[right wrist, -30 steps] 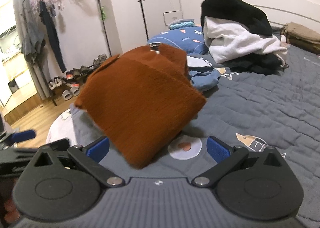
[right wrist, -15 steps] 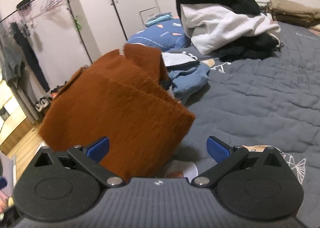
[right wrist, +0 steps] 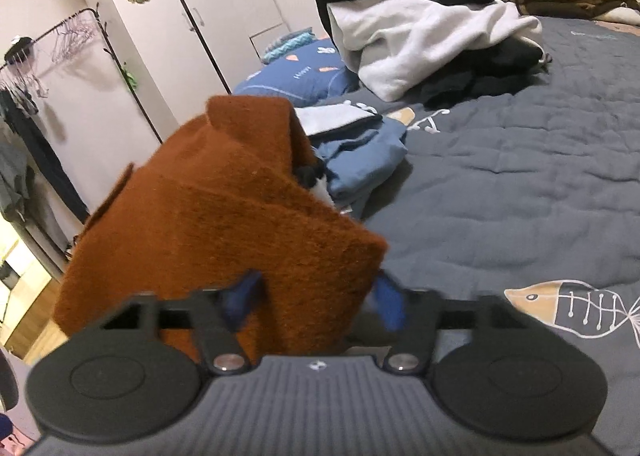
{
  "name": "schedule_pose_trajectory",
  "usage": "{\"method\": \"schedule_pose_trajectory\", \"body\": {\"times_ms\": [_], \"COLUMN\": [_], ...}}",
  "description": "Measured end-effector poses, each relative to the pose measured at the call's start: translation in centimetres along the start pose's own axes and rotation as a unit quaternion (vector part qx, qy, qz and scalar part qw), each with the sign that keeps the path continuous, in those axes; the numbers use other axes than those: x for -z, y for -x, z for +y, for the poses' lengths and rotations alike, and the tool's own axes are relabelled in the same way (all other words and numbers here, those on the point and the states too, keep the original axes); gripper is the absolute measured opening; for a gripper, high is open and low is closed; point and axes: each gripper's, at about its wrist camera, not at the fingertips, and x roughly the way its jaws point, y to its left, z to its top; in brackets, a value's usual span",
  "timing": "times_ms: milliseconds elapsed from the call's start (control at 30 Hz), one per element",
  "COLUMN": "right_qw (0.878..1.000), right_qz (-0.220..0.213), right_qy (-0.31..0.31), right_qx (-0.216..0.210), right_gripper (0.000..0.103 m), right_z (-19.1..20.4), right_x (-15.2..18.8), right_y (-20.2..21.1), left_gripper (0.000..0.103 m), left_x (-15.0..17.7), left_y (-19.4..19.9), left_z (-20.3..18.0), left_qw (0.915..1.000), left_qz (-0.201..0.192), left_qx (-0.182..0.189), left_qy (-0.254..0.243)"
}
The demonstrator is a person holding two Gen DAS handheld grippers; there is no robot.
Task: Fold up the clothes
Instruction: 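Move the right tool onto the garment edge and close it, then lift the garment with the right tool to unfold it, then open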
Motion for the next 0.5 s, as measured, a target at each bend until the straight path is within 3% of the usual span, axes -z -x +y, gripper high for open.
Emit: {"method": "schedule_pose_trajectory", "body": {"times_ms": [67,167,367,500], "right_qw": [1.0,1.0,0.998,0.999], "right_qz": [-0.008,-0.015,-0.023,-0.016], "right_qy": [-0.007,-0.017,-0.041,-0.017], "right_qx": [-0.002,-0.017,-0.052,-0.029], "right_gripper": [0.023,0.013,0.011,0.023], "right_z": [-0.1,-0.4,-0.9,-0.3], "right_x": [-0.1,-0.4,-0.3,0.2], "right_y": [0.5,1.0,2.0,1.3], "left_gripper": [0.103,0.103,0.103,0.103], "left_x": [0.0,0.0,0.0,0.0], "left_y": [0.0,0.0,0.0,0.2], "left_z": [0.0,0.0,0.1,-0.3], "left_qw": [1.0,1.0,1.0,1.0], "left_qz": [0.0,0.0,0.001,-0.002], "left_qx": [0.0,0.001,0.001,0.004], "left_qy": [0.001,0.001,0.005,-0.001]}}
